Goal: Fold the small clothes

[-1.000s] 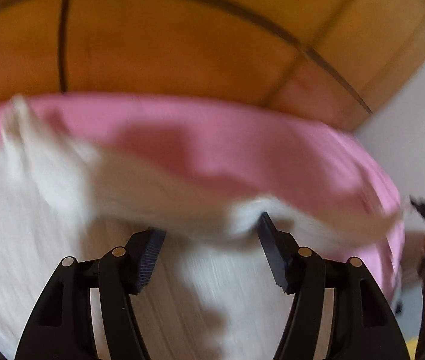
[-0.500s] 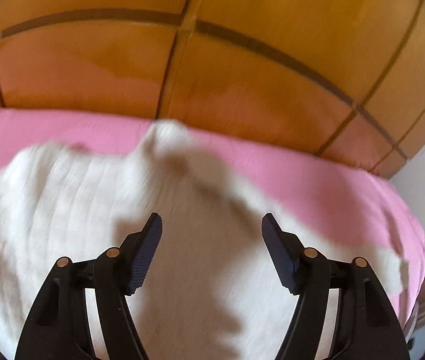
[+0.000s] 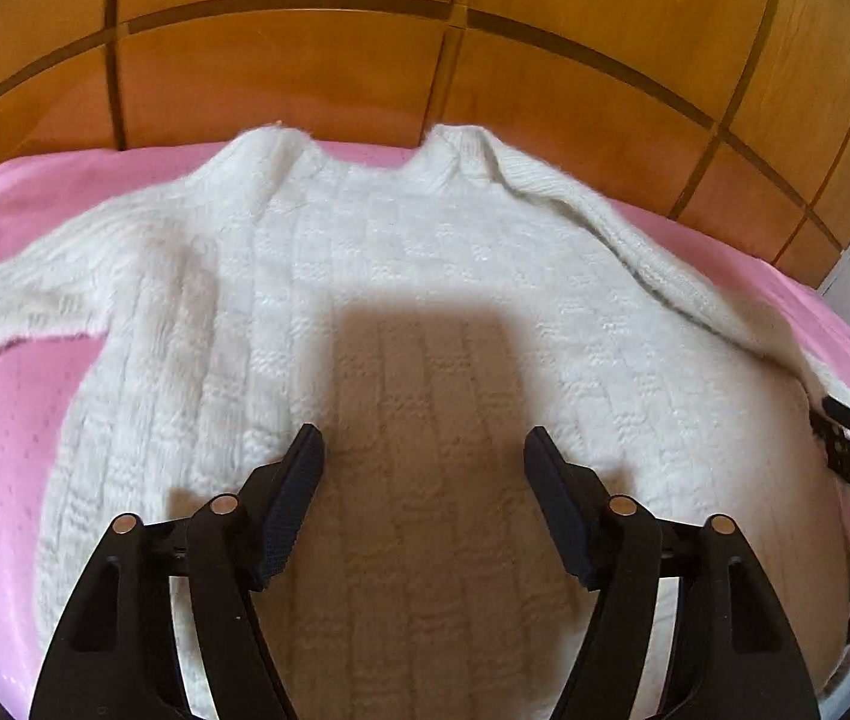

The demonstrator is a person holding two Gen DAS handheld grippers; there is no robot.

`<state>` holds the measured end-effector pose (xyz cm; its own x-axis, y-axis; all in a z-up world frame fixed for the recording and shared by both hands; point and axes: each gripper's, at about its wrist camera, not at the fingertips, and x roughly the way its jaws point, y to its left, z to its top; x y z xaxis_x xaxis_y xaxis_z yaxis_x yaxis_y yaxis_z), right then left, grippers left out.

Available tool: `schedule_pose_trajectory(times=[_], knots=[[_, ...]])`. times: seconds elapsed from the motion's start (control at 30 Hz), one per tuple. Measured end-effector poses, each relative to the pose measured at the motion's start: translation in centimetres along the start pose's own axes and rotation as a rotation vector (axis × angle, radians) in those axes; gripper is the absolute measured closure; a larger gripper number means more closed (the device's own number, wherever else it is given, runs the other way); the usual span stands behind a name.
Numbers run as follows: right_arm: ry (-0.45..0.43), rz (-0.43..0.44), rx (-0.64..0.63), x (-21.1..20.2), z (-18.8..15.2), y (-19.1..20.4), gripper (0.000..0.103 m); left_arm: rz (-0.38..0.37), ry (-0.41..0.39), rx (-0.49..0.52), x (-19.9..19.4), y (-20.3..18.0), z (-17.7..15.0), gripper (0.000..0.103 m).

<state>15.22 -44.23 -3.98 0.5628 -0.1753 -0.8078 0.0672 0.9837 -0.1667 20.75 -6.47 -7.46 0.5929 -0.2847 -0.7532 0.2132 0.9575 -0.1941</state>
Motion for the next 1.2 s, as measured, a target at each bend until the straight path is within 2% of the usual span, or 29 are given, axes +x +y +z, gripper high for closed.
schedule_pose_trajectory(times=[0.03,0.07,0.13,0.2,0.27,0.33,0.4,0.43,0.47,0.53,0.57,0.6,0.63,0.77,0.87,0.93,1.07,1.2], knots=[[0.006,-0.006,0.006,0.4,0.8,-0.2,0.095,-0.005,0.001,-0.003,0.2,-0.1,-0.1,0.03],[0.009,-0.016,0.015,0.5,1.2,-0.4,0.097,-0.001,0.001,-0.005,0.5,-0.2,0.0,0.029],[-0.012,0.02,0.066,0.0,3.1,-2.1,0.097,-0.003,0.006,0.012,1.0,-0.8,0.2,0.02],[-0.05,-0.002,0.086,-0.6,5.6,-3.7,0.097,0.004,0.012,0.038,1.4,-1.4,0.3,0.013],[-0.058,-0.009,0.115,-0.1,7.9,-5.1,0.097,-0.001,0.016,0.045,1.7,-1.6,0.5,0.011],[-0.04,-0.022,0.162,2.0,11.0,-7.0,0.096,-0.012,0.016,0.038,1.7,-1.4,0.6,0.011],[-0.011,-0.024,0.227,4.4,13.2,-8.4,0.087,-0.019,0.015,0.033,1.8,-1.3,0.6,0.01],[0.001,-0.041,0.249,5.5,14.1,-8.9,0.068,-0.02,0.014,0.033,1.8,-1.3,0.6,0.01],[0.005,-0.074,0.264,6.4,14.7,-9.5,0.056,-0.02,0.013,0.032,1.8,-1.3,0.6,0.01],[-0.008,-0.169,0.274,7.8,15.7,-10.3,0.056,-0.02,0.01,0.032,1.7,-1.3,0.5,0.01],[0.005,-0.216,0.284,8.5,15.9,-10.9,0.046,-0.021,0.009,0.031,1.7,-1.2,0.5,0.01],[0.017,-0.246,0.3,8.8,16.0,-11.4,0.043,-0.023,0.007,0.029,1.6,-1.1,0.4,0.01],[0.019,-0.258,0.323,8.6,15.6,-11.9,0.042,-0.025,0.006,0.028,1.5,-1.1,0.2,0.01],[-0.014,-0.2,0.43,5.1,12.5,-14.7,0.042,-0.03,0.002,0.023,1.3,-0.9,0.1,0.01],[-0.099,-0.163,0.537,-0.2,8.1,-17.8,0.037,-0.033,-0.001,0.02,1.3,-0.8,0.1,0.01],[-0.105,-0.1,0.666,-2.7,3.9,-20.6,0.037,-0.033,0.0,0.019,1.2,-0.8,0.1,0.01],[-0.039,-0.065,0.862,-3.9,-4.2,-23.5,0.043,-0.028,0.001,0.021,1.2,-0.8,0.1,0.01],[-0.031,0.032,1.084,-1.8,-7.7,-26.4,0.043,-0.01,0.01,0.032,1.3,-1.1,0.1,0.01]])
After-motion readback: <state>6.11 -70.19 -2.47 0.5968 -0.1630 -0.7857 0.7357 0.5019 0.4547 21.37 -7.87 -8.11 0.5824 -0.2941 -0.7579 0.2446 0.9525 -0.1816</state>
